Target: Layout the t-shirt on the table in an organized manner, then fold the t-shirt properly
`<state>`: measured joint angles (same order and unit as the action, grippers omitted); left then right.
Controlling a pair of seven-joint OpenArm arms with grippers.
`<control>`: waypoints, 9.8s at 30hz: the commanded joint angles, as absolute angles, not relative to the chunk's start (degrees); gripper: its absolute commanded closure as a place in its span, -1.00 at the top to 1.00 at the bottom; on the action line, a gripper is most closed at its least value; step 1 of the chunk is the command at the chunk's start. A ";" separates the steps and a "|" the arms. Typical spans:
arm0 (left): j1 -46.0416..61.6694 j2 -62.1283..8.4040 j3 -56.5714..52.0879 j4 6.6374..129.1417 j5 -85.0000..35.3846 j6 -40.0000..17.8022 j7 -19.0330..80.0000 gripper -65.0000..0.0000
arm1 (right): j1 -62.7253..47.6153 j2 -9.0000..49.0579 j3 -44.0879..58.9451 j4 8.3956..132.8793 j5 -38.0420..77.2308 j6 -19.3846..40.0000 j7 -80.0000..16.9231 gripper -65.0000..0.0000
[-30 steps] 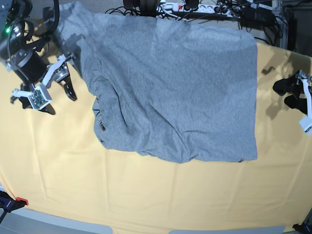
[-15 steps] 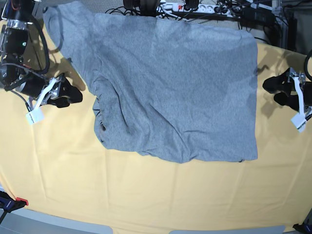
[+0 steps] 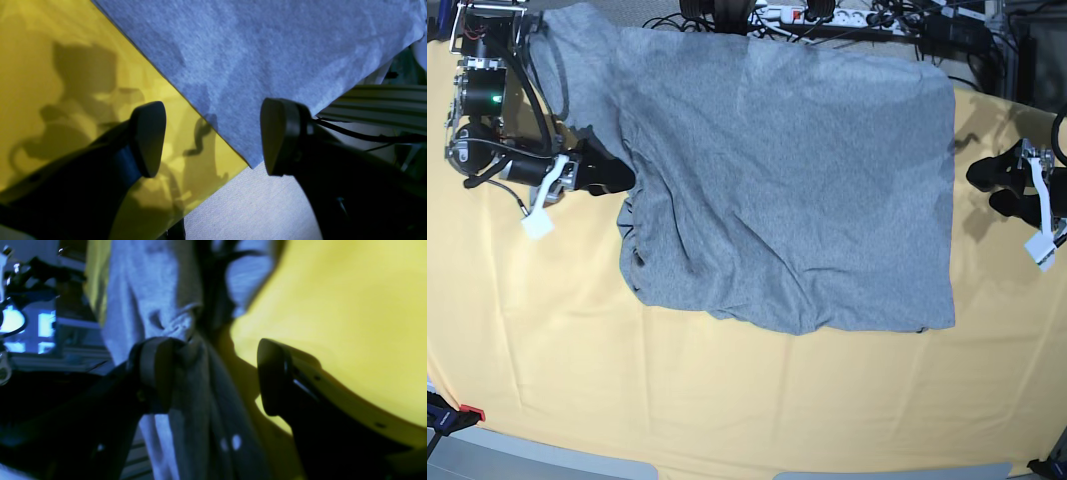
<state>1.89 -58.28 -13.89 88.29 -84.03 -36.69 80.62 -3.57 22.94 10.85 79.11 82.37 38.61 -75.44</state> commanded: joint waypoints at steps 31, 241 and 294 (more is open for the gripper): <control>0.93 -59.99 -14.72 88.75 -85.00 -36.86 80.00 0.41 | -5.39 23.97 25.41 103.63 78.50 40.00 -80.00 -1.00; 1.08 -55.55 -14.72 88.75 -85.00 -37.08 80.00 0.41 | -8.19 16.86 18.00 104.47 42.48 37.01 -62.22 0.10; 1.08 -55.53 -14.72 88.75 -85.00 -37.50 80.00 0.41 | -8.10 16.99 46.96 110.96 44.73 29.63 -72.31 -1.00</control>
